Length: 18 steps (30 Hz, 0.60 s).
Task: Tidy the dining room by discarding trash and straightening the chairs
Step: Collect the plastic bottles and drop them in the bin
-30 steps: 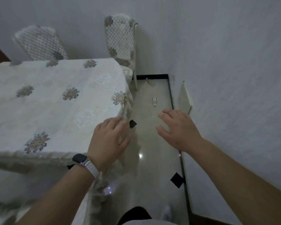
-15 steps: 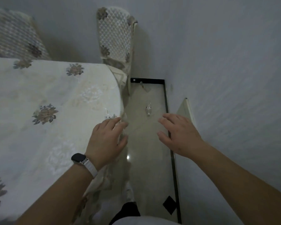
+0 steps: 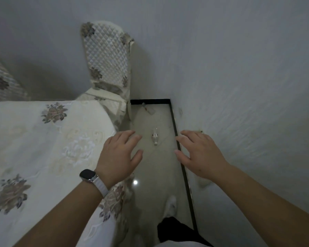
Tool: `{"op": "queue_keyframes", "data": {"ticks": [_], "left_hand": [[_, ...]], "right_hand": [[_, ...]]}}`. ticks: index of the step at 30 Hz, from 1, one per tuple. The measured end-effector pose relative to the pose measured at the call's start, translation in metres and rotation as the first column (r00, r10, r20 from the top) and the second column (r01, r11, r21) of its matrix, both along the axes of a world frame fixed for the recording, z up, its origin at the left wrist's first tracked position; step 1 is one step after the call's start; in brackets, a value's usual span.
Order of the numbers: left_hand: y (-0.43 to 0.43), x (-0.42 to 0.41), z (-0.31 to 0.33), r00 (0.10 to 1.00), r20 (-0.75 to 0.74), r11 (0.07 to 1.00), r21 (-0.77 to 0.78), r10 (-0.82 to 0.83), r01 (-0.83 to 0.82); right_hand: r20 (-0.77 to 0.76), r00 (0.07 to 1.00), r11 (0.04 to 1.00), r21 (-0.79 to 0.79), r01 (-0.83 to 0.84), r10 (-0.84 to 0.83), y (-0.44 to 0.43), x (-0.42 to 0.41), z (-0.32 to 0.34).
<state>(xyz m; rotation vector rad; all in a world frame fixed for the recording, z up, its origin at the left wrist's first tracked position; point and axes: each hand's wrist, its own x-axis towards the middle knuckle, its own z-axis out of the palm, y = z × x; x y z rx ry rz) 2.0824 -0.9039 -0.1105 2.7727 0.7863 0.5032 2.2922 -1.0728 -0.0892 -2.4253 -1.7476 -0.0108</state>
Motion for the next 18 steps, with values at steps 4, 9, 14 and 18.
{"op": "queue_keyframes", "data": {"ticks": [4, 9, 14, 18], "left_hand": [[0.041, 0.05, -0.01, 1.0, -0.021, 1.0, 0.02, 0.021, -0.021], [0.1, 0.117, -0.013, 0.986, -0.122, 0.994, 0.023, 0.111, -0.109], [0.15, 0.193, -0.001, 0.979, -0.161, 0.992, 0.042, 0.121, -0.116], [0.181, 0.237, -0.001, 0.979, -0.137, 0.988, 0.055, 0.152, -0.146]], "right_hand": [[-0.047, 0.998, 0.999, 0.015, -0.032, 0.033, 0.051, 0.055, -0.02], [-0.106, 0.991, 0.997, 0.013, -0.077, 0.078, 0.138, 0.134, -0.042], [-0.149, 0.982, 0.993, -0.022, -0.12, 0.115, 0.213, 0.199, -0.051], [-0.17, 0.976, 0.989, -0.041, -0.143, 0.134, 0.253, 0.239, -0.054]]}}
